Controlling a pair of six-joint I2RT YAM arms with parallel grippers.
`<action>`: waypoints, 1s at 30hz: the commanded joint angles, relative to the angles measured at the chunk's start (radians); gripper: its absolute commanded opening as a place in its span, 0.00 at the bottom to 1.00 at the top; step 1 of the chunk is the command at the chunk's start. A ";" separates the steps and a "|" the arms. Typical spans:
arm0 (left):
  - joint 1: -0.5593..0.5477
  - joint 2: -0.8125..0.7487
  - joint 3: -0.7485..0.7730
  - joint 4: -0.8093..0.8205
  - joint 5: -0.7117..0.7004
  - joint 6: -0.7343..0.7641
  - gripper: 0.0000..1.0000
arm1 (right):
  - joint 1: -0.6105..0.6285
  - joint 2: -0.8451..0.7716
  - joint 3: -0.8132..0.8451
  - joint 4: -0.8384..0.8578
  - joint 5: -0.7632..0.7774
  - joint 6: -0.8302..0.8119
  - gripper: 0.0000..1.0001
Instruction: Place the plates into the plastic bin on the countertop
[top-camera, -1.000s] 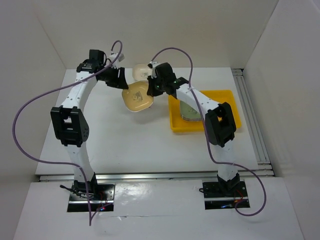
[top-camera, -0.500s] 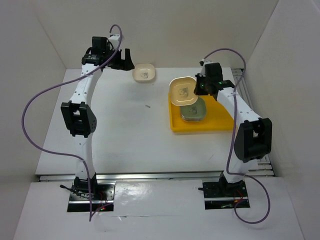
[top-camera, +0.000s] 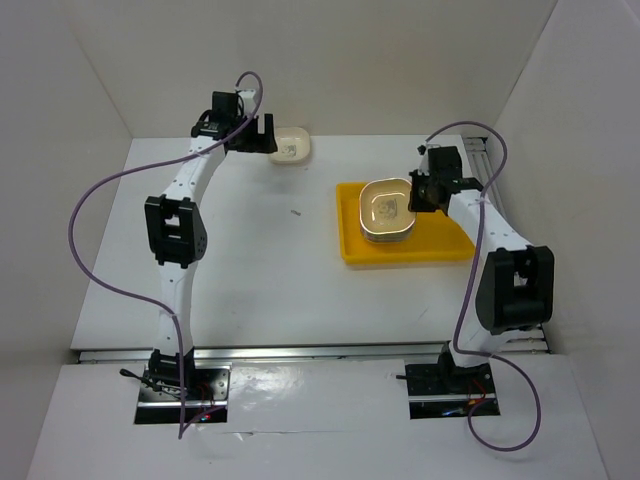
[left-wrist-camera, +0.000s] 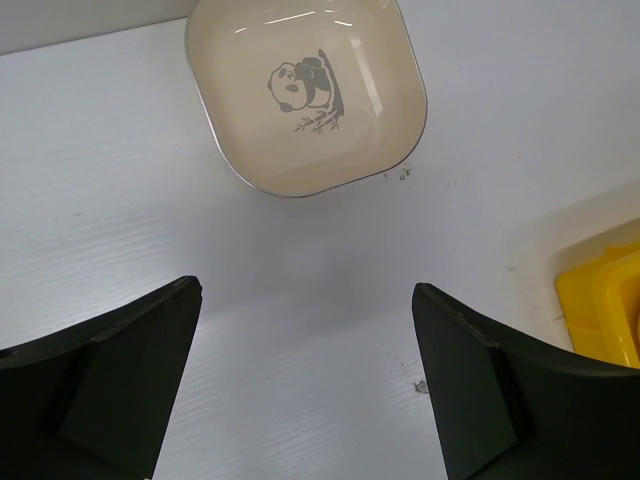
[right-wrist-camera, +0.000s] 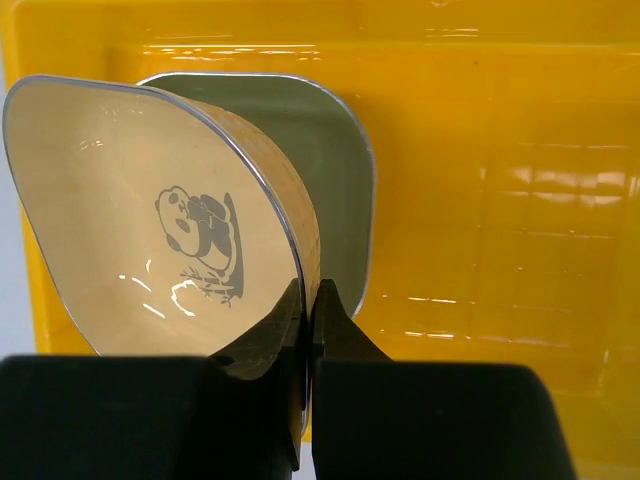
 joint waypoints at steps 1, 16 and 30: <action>-0.008 -0.014 0.028 0.048 -0.008 -0.026 1.00 | -0.031 0.020 0.039 0.050 0.008 -0.033 0.00; -0.019 -0.023 -0.017 0.169 0.023 -0.029 1.00 | -0.040 0.049 0.130 0.105 -0.257 -0.013 1.00; -0.041 0.178 0.020 0.352 -0.238 -0.191 1.00 | -0.010 0.022 0.139 0.090 -0.398 0.008 1.00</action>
